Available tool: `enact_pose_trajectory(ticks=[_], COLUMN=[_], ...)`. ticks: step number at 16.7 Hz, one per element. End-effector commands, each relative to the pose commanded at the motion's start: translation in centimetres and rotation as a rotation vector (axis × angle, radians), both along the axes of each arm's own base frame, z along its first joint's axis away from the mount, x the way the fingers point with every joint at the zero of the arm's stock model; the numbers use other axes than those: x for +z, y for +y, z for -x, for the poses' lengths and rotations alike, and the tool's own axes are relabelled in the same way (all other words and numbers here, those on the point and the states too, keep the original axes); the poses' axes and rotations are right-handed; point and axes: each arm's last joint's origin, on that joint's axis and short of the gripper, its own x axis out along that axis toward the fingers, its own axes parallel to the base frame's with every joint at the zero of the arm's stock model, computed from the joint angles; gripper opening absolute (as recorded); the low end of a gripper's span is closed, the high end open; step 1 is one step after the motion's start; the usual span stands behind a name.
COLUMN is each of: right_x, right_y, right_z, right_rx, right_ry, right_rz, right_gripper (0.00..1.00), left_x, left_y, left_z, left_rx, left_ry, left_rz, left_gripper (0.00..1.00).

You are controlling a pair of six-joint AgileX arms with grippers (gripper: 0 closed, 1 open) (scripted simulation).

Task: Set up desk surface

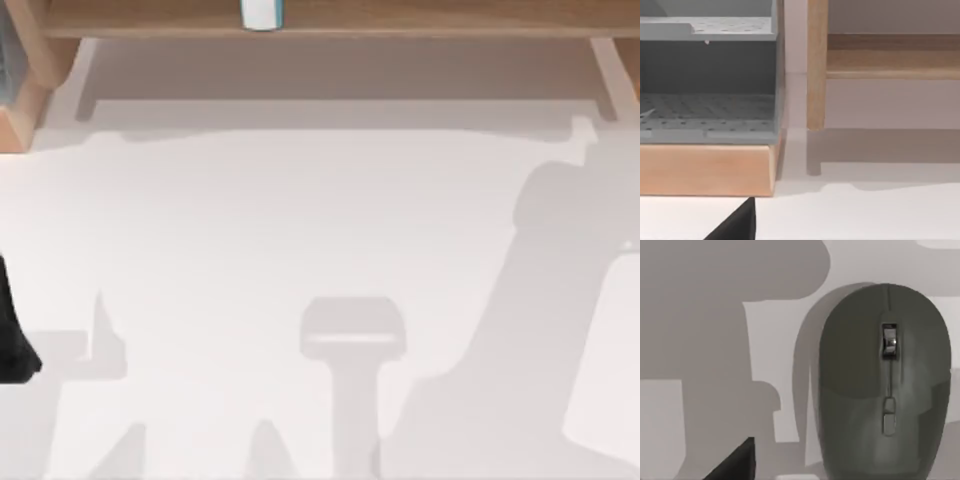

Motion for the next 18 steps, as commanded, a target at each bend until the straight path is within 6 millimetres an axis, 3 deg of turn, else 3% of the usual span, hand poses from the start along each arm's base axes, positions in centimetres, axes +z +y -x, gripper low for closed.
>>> enact_pose_trajectory(ticks=[18], right_x=[-1.8], right_y=[-0.2], right_z=[-0.1], right_rx=[-0.001], right_ry=[0.001], right_rz=[0.000], right_gripper=[1.00], left_x=[0.0], left_y=[0.0], left_z=[0.0], left_rx=[0.000], left_ry=[0.000], left_rz=[0.000], left_gripper=[1.00])
